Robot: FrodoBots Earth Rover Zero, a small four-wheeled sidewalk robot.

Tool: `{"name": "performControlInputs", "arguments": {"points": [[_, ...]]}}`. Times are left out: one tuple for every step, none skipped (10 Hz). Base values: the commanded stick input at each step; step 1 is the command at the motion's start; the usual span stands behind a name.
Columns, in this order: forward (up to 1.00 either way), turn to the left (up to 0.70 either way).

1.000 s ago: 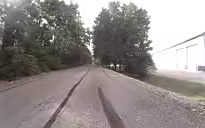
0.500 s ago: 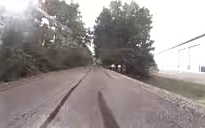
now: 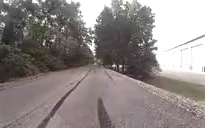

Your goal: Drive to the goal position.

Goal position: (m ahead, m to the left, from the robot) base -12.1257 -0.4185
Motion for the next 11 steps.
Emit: {"name": "performControlInputs", "arguments": {"points": [[0.70, 0.00], [0.70, 0.00], [0.48, 0.00], [0.00, 0.00], [0.00, 0.00], [0.00, 0.00], [0.00, 0.00], [0.00, 0.00], [0.00, 0.00], [0.00, 0.00], [0.00, 0.00]]}}
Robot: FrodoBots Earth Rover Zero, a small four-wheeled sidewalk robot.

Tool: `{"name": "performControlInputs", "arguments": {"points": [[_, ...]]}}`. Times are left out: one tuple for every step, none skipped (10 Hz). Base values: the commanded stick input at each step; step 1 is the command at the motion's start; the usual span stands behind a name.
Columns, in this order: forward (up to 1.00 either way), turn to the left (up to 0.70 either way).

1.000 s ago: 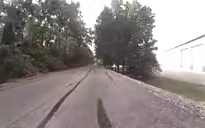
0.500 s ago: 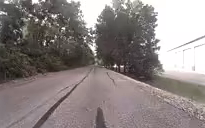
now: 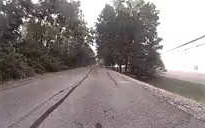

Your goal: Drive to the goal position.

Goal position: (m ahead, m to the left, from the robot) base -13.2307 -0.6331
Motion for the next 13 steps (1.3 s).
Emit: {"name": "performControlInputs", "arguments": {"points": [[0.00, 0.00], [0.00, 0.30], [0.00, 0.70], [0.00, 0.70], [0.00, 0.70], [0.00, 0.70], [0.00, 0.70], [0.00, 0.70], [0.00, 0.70], [0.00, 0.70], [0.00, 0.70], [0.00, 0.70], [0.00, 0.70]]}}
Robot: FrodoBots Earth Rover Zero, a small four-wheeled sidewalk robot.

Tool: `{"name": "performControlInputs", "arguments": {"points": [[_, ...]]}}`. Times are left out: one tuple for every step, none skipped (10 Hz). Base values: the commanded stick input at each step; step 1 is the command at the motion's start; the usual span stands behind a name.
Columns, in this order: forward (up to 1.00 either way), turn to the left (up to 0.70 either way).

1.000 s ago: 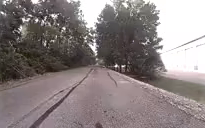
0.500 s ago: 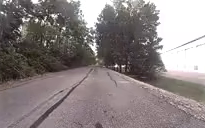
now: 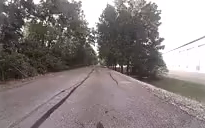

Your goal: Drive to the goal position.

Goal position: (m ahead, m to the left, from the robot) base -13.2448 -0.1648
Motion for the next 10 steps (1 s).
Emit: {"name": "performControlInputs", "arguments": {"points": [[0.00, 0.70], [0.00, 0.70], [0.00, 0.70], [0.00, 0.70], [0.00, 0.70], [0.00, 0.70], [0.00, 0.70], [0.00, 0.70], [0.00, 0.70], [0.00, 0.70]]}}
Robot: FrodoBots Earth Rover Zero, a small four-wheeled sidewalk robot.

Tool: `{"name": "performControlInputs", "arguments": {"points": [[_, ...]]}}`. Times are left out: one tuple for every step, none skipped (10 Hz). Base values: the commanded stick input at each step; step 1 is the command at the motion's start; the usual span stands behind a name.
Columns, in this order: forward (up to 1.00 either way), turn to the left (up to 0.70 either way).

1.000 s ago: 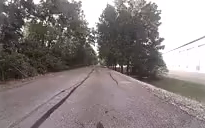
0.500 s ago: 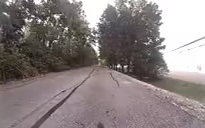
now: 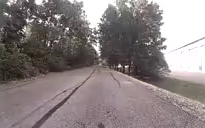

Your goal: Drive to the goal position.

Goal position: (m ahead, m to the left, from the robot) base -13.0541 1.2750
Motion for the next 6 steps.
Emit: {"name": "performControlInputs", "arguments": {"points": [[0.00, 0.70], [0.00, 0.70], [0.00, 0.70], [0.00, 0.70], [0.00, 0.70], [0.00, 0.70]]}}
